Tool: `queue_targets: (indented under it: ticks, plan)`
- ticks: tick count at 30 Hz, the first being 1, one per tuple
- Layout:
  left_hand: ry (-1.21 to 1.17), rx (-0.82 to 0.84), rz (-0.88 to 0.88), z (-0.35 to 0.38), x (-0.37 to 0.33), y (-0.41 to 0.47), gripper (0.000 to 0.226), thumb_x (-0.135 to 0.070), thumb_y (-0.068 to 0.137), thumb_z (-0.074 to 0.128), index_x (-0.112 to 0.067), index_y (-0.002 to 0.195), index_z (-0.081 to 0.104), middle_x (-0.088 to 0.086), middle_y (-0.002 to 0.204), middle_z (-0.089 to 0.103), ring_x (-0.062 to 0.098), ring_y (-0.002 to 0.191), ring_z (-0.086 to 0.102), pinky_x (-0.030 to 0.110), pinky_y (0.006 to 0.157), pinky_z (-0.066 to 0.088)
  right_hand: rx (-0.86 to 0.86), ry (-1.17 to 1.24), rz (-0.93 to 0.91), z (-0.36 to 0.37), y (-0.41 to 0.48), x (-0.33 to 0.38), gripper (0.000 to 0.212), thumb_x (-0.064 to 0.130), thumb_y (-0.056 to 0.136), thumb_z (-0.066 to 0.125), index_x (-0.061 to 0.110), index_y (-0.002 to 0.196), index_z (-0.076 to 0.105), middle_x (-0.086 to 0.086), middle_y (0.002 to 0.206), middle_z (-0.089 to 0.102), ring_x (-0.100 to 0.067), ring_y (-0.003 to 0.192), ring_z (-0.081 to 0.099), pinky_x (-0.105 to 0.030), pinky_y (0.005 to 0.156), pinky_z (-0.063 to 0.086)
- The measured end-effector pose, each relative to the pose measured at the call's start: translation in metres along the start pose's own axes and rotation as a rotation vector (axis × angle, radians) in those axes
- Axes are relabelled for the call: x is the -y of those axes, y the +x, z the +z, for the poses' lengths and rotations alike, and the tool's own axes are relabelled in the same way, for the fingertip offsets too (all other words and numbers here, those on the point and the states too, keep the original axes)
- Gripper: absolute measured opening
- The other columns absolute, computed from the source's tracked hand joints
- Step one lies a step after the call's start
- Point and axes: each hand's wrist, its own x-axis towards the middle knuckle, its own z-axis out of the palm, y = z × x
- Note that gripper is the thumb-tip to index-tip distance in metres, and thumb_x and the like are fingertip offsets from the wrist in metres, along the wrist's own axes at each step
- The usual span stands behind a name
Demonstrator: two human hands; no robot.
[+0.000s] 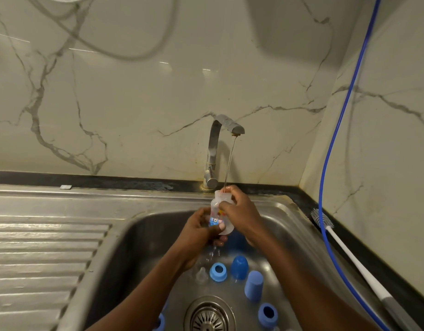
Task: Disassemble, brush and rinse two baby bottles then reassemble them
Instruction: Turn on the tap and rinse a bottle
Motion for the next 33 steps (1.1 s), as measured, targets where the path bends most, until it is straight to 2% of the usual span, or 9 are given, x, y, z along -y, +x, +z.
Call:
queue_targets:
  ticks: [3, 7, 10, 14, 19, 21, 23, 28, 33]
  plan:
    - [0.120, 0.007, 0.017, 0.004, 0.002, 0.000, 0.049, -0.001, 0.089, 0.066, -0.012, 0.132, 0.046, 0.018, 0.107, 0.067, 0.022, 0.076, 0.067, 0.029, 0.069, 0.057, -0.047, -0.213, -0.011, 0.008, -0.002, -0.002, 0.054, 0.043, 0.079, 0.075, 0.034, 0.123, 0.046, 0.002, 0.119, 0.042, -0.013, 0.105, 0.046, -0.024, 0.079, 0.046]
    - [0.020, 0.028, 0.020, 0.004, -0.002, -0.003, 0.042, 0.000, 0.088, 0.064, -0.016, 0.126, 0.053, 0.011, 0.114, 0.068, 0.022, 0.095, 0.071, 0.034, 0.081, 0.059, -0.056, -0.126, -0.052, -0.002, -0.005, -0.001, 0.048, 0.022, 0.084, 0.074, 0.031, 0.122, 0.047, -0.001, 0.129, 0.050, -0.018, 0.114, 0.050, -0.025, 0.080, 0.052]
    - [0.080, -0.032, 0.060, 0.005, -0.003, -0.004, 0.039, 0.005, 0.090, 0.060, -0.012, 0.123, 0.048, 0.017, 0.104, 0.067, 0.028, 0.080, 0.068, 0.041, 0.078, 0.058, 0.056, -0.181, -0.071, 0.003, -0.012, 0.000, 0.054, 0.023, 0.084, 0.074, 0.033, 0.127, 0.043, -0.001, 0.132, 0.047, -0.021, 0.120, 0.049, -0.037, 0.093, 0.052]
    - [0.169, -0.082, 0.092, 0.006, 0.000, -0.004, 0.046, -0.002, 0.086, 0.069, -0.020, 0.121, 0.045, 0.010, 0.112, 0.063, 0.021, 0.092, 0.068, 0.029, 0.076, 0.059, -0.016, -0.263, -0.112, -0.001, -0.013, -0.003, 0.065, 0.027, 0.077, 0.080, 0.033, 0.129, 0.040, 0.003, 0.126, 0.040, -0.011, 0.113, 0.041, -0.020, 0.084, 0.041]
    - [0.107, 0.106, -0.035, 0.004, 0.004, 0.000, 0.045, -0.009, 0.088, 0.066, -0.017, 0.131, 0.052, 0.011, 0.119, 0.067, 0.023, 0.106, 0.069, 0.040, 0.092, 0.057, 0.064, -0.267, 0.374, 0.015, -0.026, -0.016, 0.054, 0.025, 0.067, 0.086, 0.026, 0.109, 0.052, -0.018, 0.115, 0.061, -0.025, 0.093, 0.062, -0.029, 0.097, 0.045]
    - [0.183, 0.026, 0.031, 0.008, 0.005, -0.002, 0.046, -0.008, 0.087, 0.068, -0.014, 0.128, 0.051, 0.011, 0.117, 0.065, 0.021, 0.101, 0.069, 0.031, 0.082, 0.059, 0.041, -0.224, 0.140, 0.020, -0.013, -0.017, 0.050, 0.040, 0.071, 0.082, 0.032, 0.109, 0.050, -0.001, 0.113, 0.057, -0.013, 0.096, 0.058, -0.018, 0.077, 0.048]
    - [0.186, -0.046, 0.093, 0.006, 0.008, 0.001, 0.048, -0.014, 0.086, 0.073, -0.015, 0.127, 0.048, 0.010, 0.120, 0.061, 0.017, 0.101, 0.068, 0.024, 0.077, 0.057, -0.014, -0.134, -0.015, 0.013, -0.020, -0.008, 0.059, 0.034, 0.082, 0.075, 0.032, 0.130, 0.041, 0.009, 0.121, 0.042, -0.006, 0.112, 0.043, -0.015, 0.088, 0.037]
    - [0.005, 0.085, 0.015, 0.000, 0.005, 0.004, 0.056, -0.006, 0.084, 0.071, -0.021, 0.133, 0.049, 0.010, 0.126, 0.064, 0.024, 0.113, 0.065, 0.043, 0.097, 0.054, -0.074, -0.059, -0.021, 0.007, -0.010, -0.005, 0.059, 0.022, 0.083, 0.075, 0.030, 0.134, 0.045, 0.001, 0.135, 0.050, -0.014, 0.118, 0.047, -0.020, 0.082, 0.044]
    - [0.049, 0.006, 0.106, 0.000, 0.005, 0.007, 0.056, 0.000, 0.083, 0.070, -0.020, 0.131, 0.048, 0.010, 0.126, 0.062, 0.025, 0.113, 0.065, 0.044, 0.094, 0.056, -0.001, -0.007, -0.026, 0.003, -0.016, -0.006, 0.072, 0.028, 0.080, 0.078, 0.030, 0.140, 0.038, 0.001, 0.136, 0.051, -0.019, 0.121, 0.049, -0.031, 0.090, 0.050]
